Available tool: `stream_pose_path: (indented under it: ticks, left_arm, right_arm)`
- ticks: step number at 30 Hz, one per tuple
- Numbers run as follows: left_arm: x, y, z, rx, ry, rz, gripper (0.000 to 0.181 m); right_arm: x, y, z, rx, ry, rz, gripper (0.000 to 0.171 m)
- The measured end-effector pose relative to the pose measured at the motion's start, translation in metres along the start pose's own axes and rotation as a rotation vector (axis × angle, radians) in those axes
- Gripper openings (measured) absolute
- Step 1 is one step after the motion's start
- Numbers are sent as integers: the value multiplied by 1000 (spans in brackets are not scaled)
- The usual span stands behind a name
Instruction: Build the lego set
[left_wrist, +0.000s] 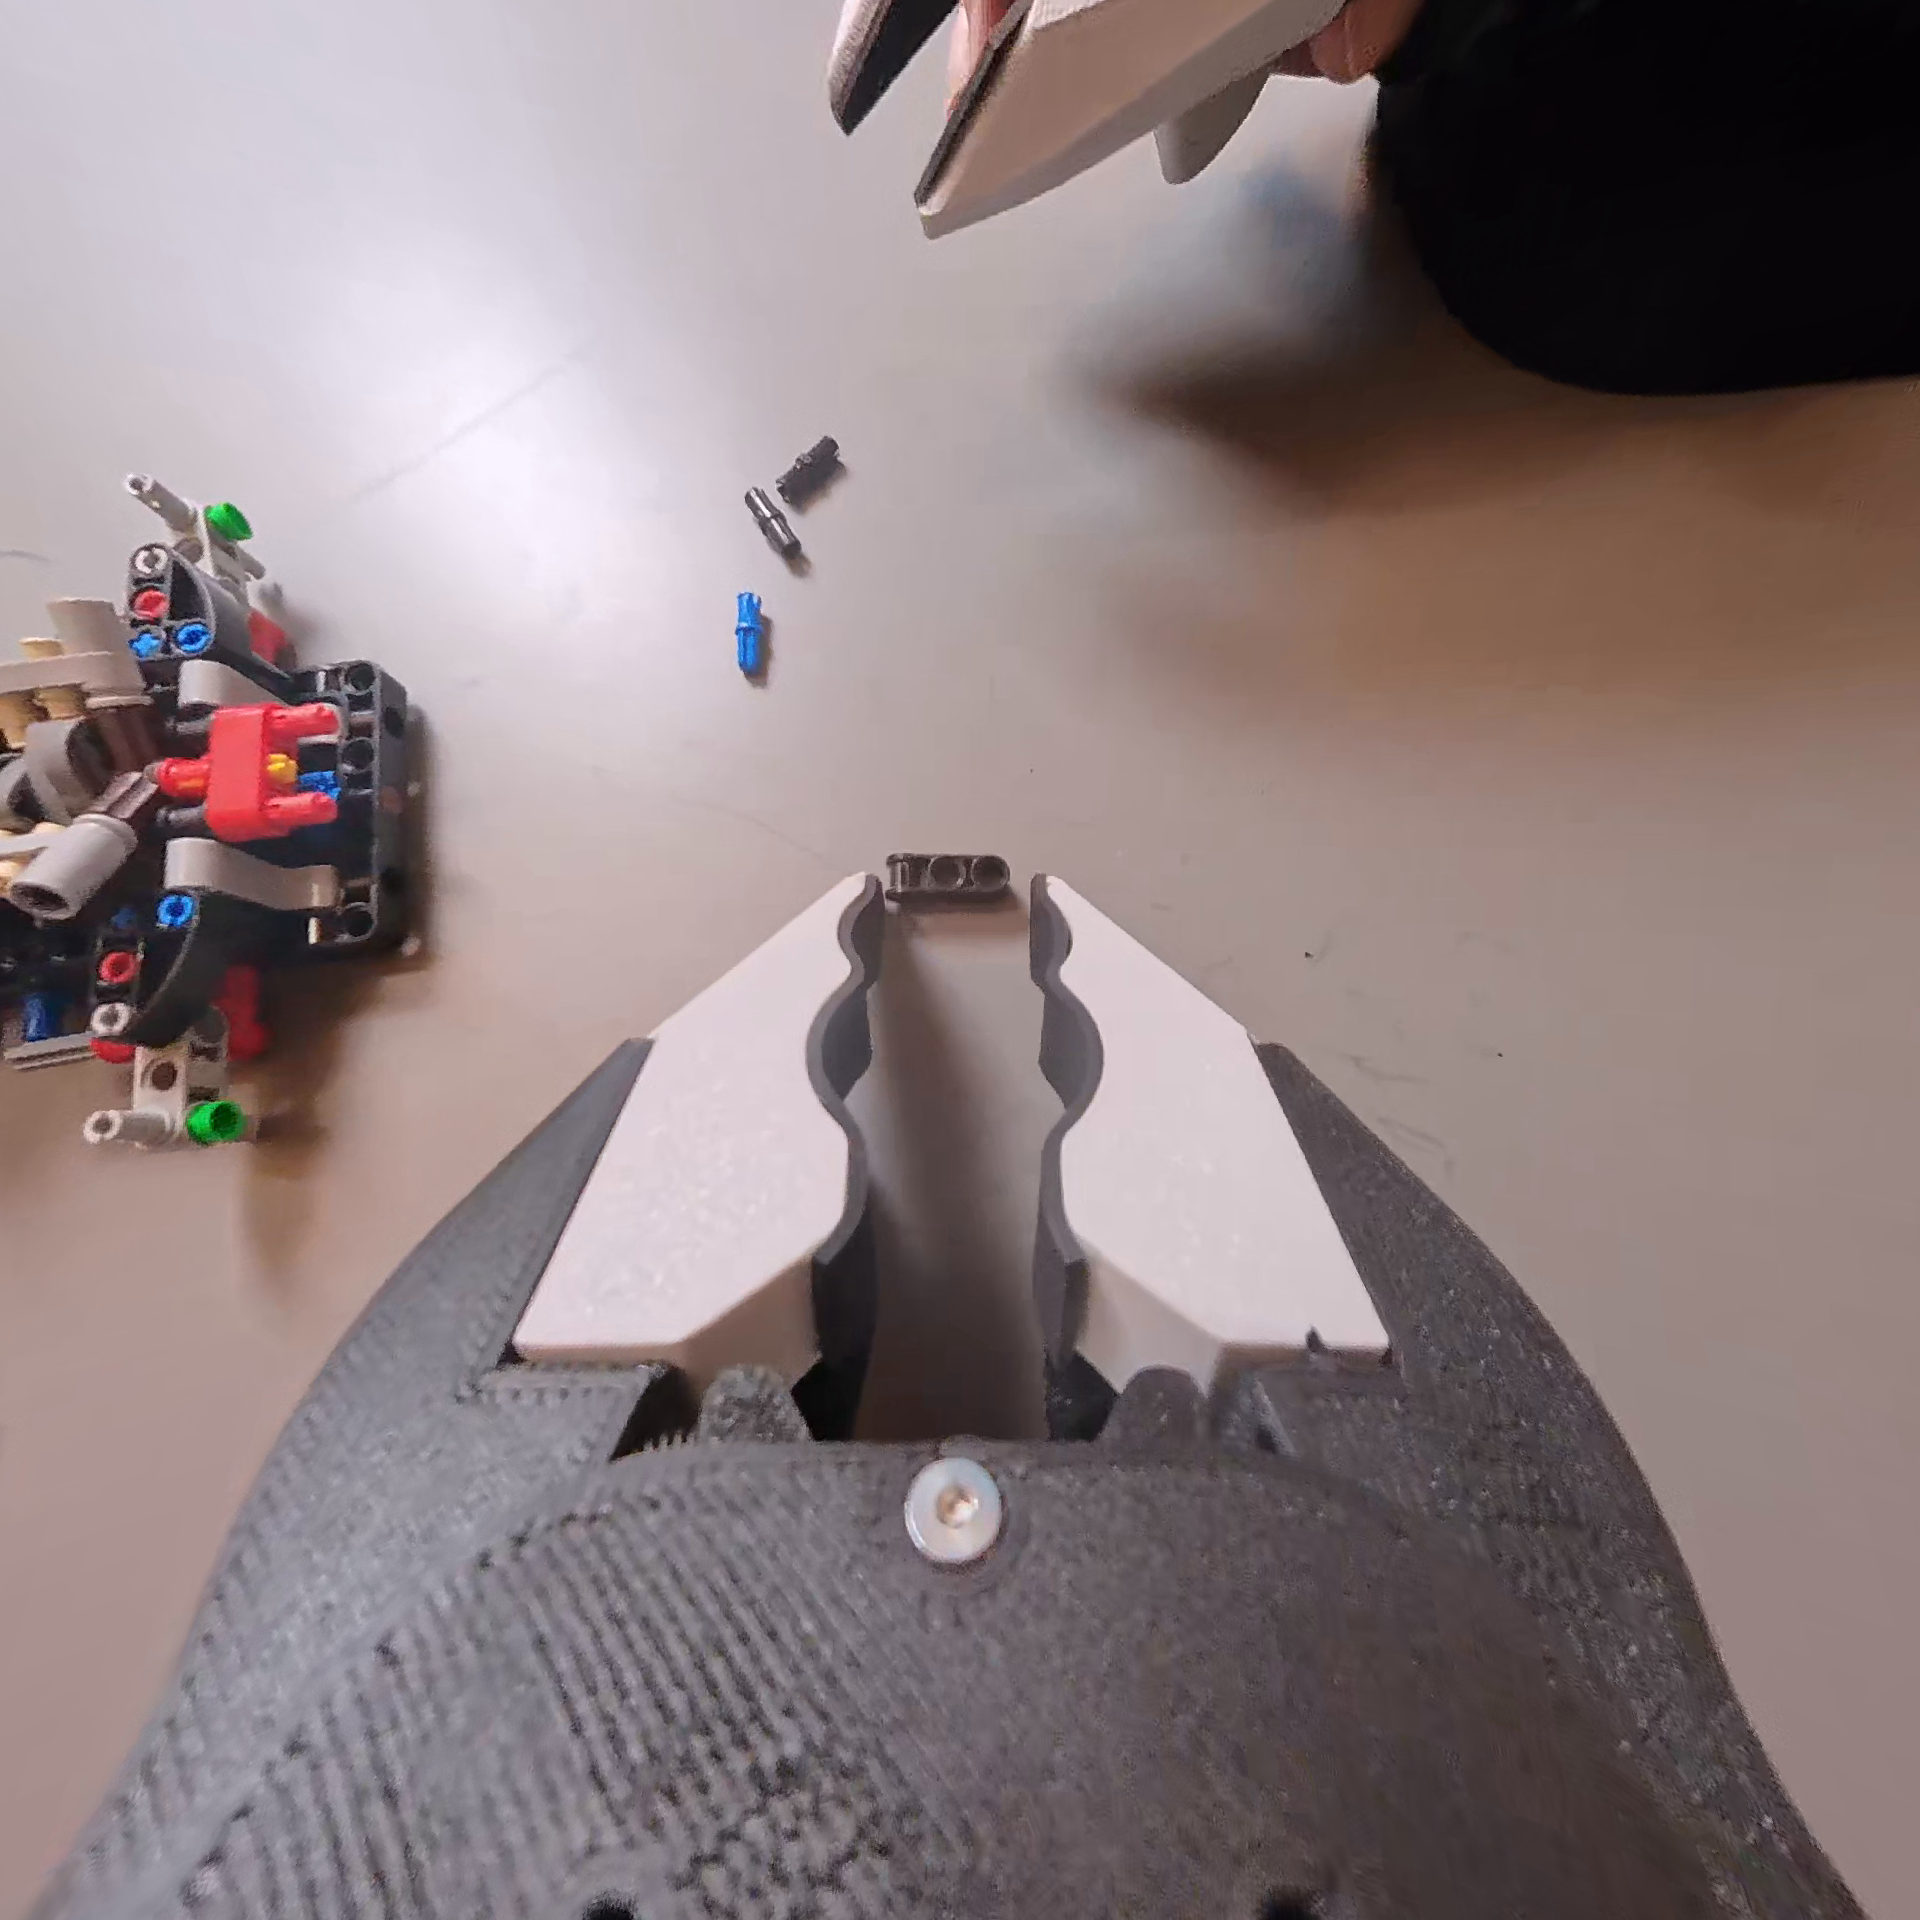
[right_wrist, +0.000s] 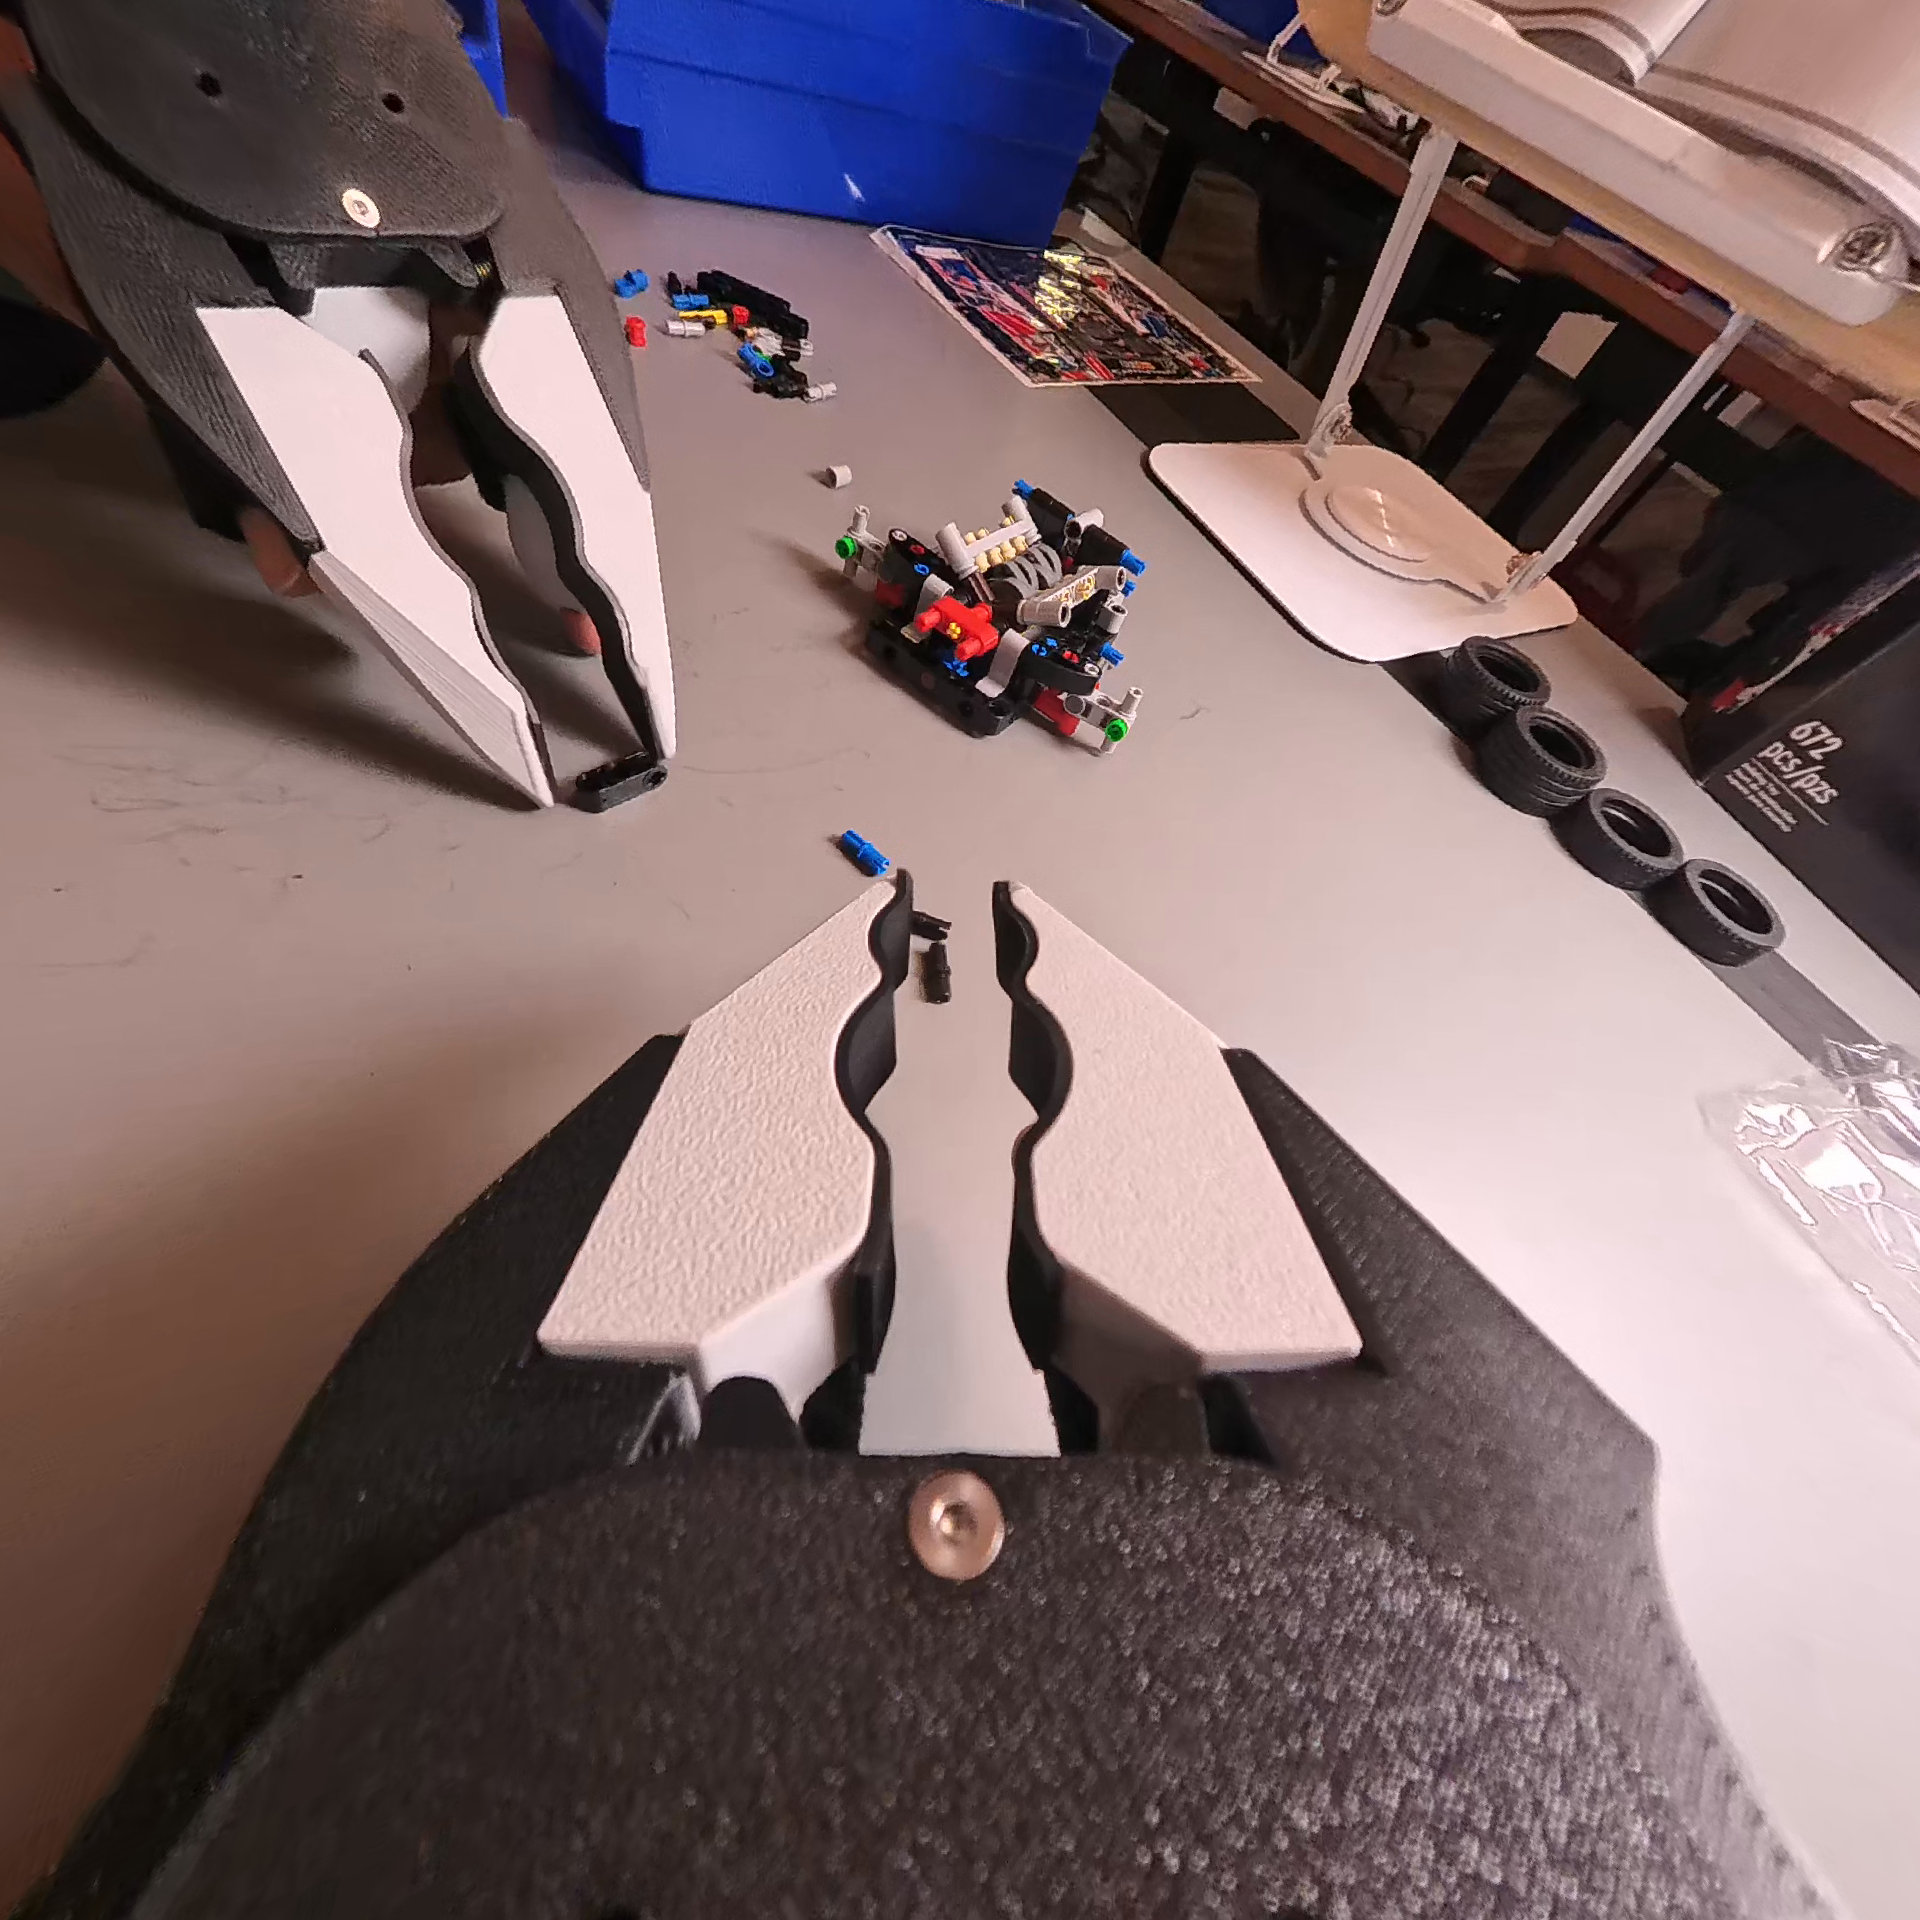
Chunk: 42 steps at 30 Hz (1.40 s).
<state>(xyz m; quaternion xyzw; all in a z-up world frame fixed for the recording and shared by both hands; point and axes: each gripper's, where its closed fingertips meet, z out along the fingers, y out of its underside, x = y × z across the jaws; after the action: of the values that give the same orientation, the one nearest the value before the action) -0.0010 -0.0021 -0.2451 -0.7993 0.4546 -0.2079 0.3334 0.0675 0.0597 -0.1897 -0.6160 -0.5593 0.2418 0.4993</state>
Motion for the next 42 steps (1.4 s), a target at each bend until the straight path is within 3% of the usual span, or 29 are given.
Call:
stream_pose_path:
  ticks: [7,13,17,42]
  left_arm:
    - [4,-3,5,-12,31,43,23]
    - [26,13,-10,-58,169,204,23]
    - [26,20,-17,-47,201,180,23]
    - [7,19,-18,-5,83,146,23]
  right_arm:
    - [-3,3,3,-14,-14,-8,14]
    - [-1,7,5,-21,-11,12,14]
    - [-2,12,8,-35,-16,30,14]
    - [8,14,10,-30,11,64,14]
